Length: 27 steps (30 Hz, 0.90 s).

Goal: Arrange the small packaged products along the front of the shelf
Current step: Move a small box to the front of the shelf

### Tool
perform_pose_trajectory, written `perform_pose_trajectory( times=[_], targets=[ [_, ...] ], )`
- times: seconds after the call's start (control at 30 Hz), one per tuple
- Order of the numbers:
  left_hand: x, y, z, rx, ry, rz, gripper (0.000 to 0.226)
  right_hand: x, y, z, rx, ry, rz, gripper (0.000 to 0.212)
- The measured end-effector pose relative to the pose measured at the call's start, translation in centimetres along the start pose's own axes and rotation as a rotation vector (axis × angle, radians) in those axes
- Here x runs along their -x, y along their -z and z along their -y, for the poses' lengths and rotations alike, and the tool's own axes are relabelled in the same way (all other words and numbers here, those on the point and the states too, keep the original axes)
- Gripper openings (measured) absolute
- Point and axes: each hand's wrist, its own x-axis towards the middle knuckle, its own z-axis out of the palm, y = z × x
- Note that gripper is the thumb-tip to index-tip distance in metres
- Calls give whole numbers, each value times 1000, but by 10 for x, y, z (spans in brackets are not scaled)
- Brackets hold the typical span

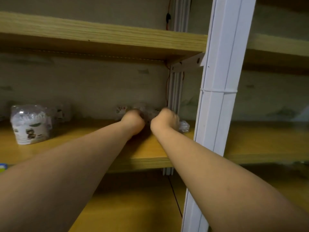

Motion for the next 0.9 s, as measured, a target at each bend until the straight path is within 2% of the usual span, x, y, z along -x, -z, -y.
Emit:
perform_pose_trajectory(
  times=[0.1, 0.23, 0.33, 0.4, 0.53, 0.73, 0.9],
  targets=[
    [8, 1, 0, 203, 2, -64, 39, 6, 10, 0, -171, -39, -17, 31],
    [13, 10, 11, 478, -26, -111, 38, 11, 6, -2, -468, -49, 84, 42],
    [19, 21, 24, 599, 26, -144, 24, 16, 4, -3, -648, -44, 138, 34],
    [25, 28, 31, 658, 51, -164, 26, 18, 2, -4, -733, -78, 142, 29],
    [44, 41, 38, 678, 107, -220, 29, 23, -6, 2, -764, -103, 137, 20],
    [68, 56, 56, 711, 144, -343, 35, 49, -12, 27, -819, -36, 188, 27],
    [89, 90, 76, 759, 119, -418, 33, 81, -18, 57, -877, 10, 116, 26]
  ],
)
